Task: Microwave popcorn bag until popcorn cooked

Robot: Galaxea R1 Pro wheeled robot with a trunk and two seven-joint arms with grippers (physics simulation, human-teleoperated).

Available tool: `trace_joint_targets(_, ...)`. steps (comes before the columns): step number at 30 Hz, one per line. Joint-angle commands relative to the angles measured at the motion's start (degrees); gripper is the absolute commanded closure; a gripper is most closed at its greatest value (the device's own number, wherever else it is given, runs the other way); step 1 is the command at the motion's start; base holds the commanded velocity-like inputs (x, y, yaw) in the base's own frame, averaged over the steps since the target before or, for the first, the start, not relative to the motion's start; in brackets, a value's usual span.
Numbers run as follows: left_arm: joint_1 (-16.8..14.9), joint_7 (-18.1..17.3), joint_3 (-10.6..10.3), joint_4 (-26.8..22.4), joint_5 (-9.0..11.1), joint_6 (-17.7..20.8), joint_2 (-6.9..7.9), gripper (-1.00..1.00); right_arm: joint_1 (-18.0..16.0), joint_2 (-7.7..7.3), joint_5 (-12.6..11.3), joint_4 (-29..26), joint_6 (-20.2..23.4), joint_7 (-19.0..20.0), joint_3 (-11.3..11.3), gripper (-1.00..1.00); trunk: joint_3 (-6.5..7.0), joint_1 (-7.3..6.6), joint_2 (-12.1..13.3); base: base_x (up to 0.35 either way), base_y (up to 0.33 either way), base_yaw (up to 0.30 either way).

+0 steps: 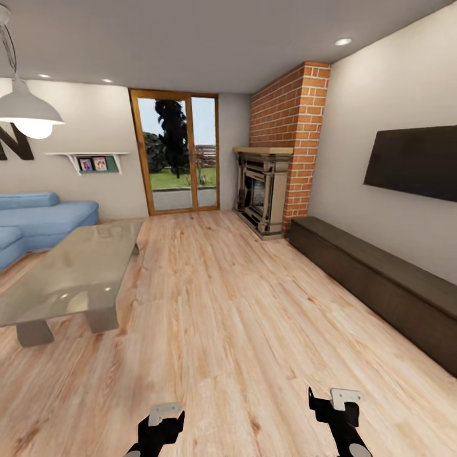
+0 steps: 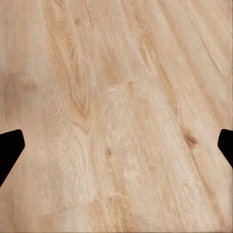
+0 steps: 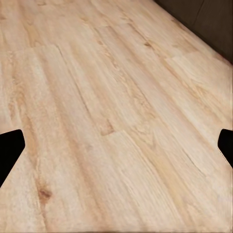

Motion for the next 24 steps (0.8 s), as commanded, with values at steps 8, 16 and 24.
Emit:
trace_joint_targets(8, 0.0, 0.0, 0.3, 0.0, 0.1, -0.2, -0.04, -1.0, 0.0, 0.01, -0.1, 0.1, -0.2, -0.2, 0.1, -1.0, -0.06, 0.0, 0.0, 0.0, 0.0, -0.3)
trace_joint_targets(16, 0.0, 0.0, 0.3, 0.0, 0.1, -0.2, -0.04, -1.0, 0.0, 0.01, -0.1, 0.7, -0.2, -0.2, 0.1, -1.0, -0.06, 0.0, 0.0, 0.0, 0.0, -0.3)
trace_joint_targets(24, 0.0, 0.0, 0.3, 0.0, 0.1, -0.2, -0.04, -1.0, 0.0, 0.01, 0.0, 0.8, -0.2, -0.2, 0.2, -1.0, -0.06, 0.0, 0.0, 0.0, 0.0, -0.3)
